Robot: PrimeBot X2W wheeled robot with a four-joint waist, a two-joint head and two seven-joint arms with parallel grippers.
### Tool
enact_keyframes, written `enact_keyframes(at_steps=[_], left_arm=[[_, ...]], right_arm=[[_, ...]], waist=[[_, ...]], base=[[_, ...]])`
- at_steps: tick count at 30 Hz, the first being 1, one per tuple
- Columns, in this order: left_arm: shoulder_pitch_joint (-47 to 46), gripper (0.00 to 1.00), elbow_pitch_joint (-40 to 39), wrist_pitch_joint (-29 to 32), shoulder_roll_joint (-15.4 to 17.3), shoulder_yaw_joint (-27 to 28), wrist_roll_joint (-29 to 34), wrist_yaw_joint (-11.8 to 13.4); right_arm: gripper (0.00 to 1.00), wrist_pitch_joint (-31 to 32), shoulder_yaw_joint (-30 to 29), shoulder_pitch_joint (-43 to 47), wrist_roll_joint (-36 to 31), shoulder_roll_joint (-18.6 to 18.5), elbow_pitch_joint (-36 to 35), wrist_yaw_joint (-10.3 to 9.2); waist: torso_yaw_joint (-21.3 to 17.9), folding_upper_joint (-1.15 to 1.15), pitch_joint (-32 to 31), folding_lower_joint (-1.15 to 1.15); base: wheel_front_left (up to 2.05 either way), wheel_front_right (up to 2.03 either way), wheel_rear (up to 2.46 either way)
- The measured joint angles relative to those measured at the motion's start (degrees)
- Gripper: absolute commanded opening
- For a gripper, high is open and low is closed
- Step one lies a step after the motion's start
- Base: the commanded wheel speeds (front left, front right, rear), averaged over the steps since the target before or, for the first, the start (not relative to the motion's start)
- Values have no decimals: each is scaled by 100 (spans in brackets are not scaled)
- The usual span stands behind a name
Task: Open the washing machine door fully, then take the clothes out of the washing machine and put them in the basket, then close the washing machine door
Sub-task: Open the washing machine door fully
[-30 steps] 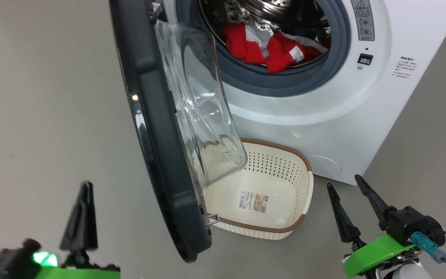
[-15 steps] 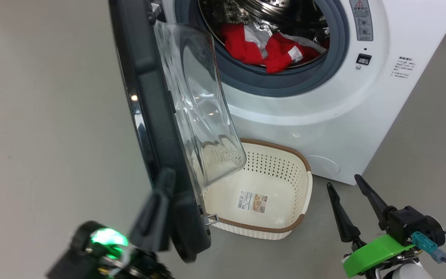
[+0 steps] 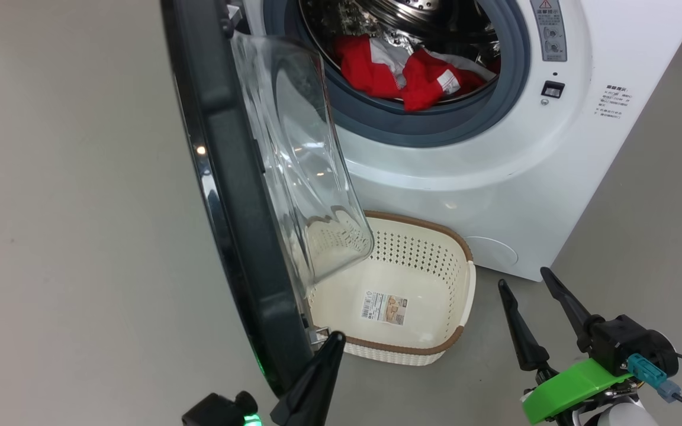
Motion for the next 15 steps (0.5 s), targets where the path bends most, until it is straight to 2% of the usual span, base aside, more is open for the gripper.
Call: enact_keyframes(at_steps=[12,15], left_arm=[[7,0,434,0,-48,420,20,-49],[58,0,508,1,-92,680,27,-66]], right_arm=[[100,0,27,1,7,1,8,0],[100,0,57,2,7,3,10,0]], waist=[[18,0,-43,0],[20,0,-60,0]], base=[[0,0,0],[0,0,0]])
